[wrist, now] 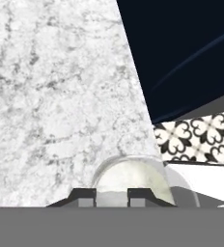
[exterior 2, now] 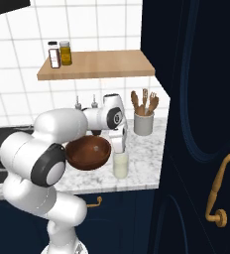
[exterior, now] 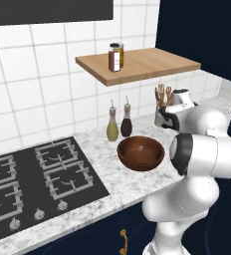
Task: Grab a lemon wedge from the fridge and one ice cube from the ice bowl, and put them in the glass of lemonade.
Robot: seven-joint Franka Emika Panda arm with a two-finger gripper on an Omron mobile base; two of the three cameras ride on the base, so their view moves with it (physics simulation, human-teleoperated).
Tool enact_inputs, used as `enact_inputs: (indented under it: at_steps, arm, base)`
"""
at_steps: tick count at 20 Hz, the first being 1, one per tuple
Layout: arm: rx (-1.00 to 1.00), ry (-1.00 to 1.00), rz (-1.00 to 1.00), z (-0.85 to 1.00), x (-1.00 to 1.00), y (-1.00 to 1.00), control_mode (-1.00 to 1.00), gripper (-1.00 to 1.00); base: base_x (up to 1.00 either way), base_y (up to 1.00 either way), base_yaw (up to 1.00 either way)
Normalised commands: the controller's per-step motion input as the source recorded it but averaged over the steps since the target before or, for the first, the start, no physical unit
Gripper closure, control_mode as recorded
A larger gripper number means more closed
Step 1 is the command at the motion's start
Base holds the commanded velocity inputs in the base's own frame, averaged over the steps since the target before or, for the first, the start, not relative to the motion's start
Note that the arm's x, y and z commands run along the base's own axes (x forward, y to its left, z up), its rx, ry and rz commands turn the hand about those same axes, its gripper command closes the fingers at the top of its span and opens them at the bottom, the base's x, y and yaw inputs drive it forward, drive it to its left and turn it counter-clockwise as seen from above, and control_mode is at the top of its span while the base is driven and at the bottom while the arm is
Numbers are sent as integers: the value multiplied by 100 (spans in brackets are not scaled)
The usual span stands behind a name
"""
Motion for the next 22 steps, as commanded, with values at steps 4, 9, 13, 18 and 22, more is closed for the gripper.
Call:
enact_inputs:
  at_steps: [4,9,13,18,22]
  arm:
    - [0,-8,0,-13,12,0,-100,100]
    - [0,-7,0,-10,7,0,-100,100]
    - [0,-5,0,-1,-10,0,-100,100]
    - [0,-1,0,0,-11,0,-100,100]
    - [0,0,0,0,-2,0,-100,-100]
  base:
    - [0,0,0]
    - [0,0,0]
    - [0,0,0]
    - [0,0,0]
    - [0,0,0]
